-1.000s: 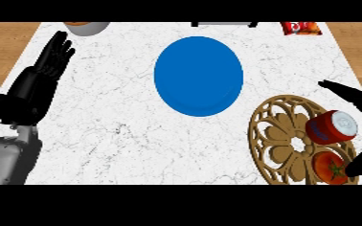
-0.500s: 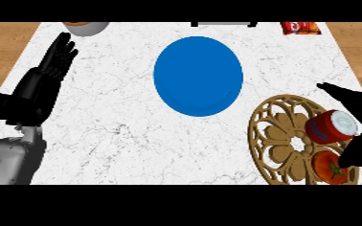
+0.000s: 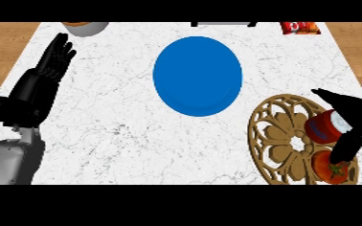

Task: Pick the can from the placemat and place it in the plate

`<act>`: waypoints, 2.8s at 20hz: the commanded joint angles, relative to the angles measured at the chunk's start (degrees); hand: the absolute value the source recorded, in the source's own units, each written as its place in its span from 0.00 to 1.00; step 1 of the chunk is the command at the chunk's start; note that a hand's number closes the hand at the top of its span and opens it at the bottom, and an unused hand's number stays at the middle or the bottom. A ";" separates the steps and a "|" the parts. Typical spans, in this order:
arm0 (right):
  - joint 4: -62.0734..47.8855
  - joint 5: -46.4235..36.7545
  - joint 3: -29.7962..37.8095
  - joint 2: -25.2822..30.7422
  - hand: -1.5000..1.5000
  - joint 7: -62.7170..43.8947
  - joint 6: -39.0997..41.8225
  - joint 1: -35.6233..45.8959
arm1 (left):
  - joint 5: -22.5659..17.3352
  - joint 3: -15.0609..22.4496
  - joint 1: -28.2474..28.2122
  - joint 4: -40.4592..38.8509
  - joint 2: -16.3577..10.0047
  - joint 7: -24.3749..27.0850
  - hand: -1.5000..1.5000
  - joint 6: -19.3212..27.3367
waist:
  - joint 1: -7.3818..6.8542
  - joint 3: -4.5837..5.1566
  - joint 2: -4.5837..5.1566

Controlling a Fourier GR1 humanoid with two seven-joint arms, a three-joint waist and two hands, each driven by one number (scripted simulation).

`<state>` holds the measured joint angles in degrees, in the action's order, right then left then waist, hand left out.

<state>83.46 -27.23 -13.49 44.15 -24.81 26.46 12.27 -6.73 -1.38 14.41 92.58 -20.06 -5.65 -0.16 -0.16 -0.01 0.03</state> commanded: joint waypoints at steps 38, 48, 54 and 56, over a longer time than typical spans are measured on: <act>29.53 -49.42 -6.62 -34.21 1.00 -41.82 -38.58 -29.12 | 2.04 -4.45 -3.86 2.07 1.10 -1.03 0.50 -2.70 | 3.32 0.46 -1.29; 36.52 -67.62 -25.87 -44.00 1.00 -52.71 -31.19 -10.14 | 3.15 -2.09 -0.02 0.37 3.60 0.31 0.50 -2.38 | -0.48 0.16 0.07; 27.49 -63.85 -27.31 -44.09 1.00 -60.26 -28.96 3.33 | 2.70 -1.48 3.37 0.62 3.67 -3.52 0.50 -2.81 | -1.08 0.08 0.16; 25.27 -58.36 -20.32 -44.10 1.00 -56.82 -28.09 8.73 | 2.96 -2.40 2.66 -0.95 3.08 -1.73 0.50 -3.23 | -1.18 0.08 0.32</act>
<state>112.92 -90.59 -37.35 0.89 -69.61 -4.04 11.06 -4.04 -3.85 16.68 92.70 -17.15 -8.27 -3.02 -0.88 0.11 0.12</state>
